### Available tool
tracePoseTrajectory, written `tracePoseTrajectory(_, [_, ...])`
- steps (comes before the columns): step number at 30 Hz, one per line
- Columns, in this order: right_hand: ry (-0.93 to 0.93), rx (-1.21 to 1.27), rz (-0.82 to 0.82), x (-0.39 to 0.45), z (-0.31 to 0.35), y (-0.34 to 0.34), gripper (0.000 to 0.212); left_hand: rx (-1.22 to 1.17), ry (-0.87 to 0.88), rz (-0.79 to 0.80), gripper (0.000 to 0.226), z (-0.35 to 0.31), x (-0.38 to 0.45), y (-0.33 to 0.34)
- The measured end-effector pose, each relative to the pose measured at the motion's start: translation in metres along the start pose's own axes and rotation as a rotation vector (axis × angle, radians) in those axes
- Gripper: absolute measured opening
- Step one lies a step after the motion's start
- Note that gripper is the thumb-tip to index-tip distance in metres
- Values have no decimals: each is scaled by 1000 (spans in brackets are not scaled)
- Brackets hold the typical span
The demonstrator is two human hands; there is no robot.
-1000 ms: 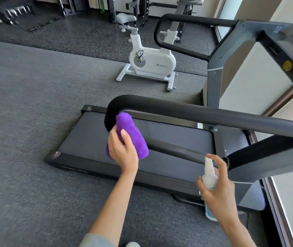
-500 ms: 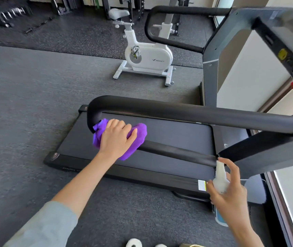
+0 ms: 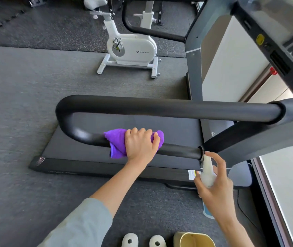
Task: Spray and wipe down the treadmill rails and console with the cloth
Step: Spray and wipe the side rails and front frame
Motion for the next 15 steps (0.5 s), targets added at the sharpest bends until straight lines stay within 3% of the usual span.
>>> tracePoseTrajectory(8, [-8, 22, -85, -17, -14, -25, 83, -98, 144, 229, 37, -129, -7, 54])
tracePoseTrajectory(11, [0, 7, -63, -24, -19, -27, 83, -88, 244, 209, 38, -121, -9, 51])
tracePoseTrajectory(15, [-19, -11, -22, -26, -13, -20, 80, -65, 314, 100, 40, -64, -11, 26])
Point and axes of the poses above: each hand's wrist, its own x-axis towards the middle knuckle, its own y-axis out of the palm, z = x × y, the point moved 5 cm from there along x, towards the middle knuckle, and after that the axes turned 14 degrees about -x, right-handed, at the moved point
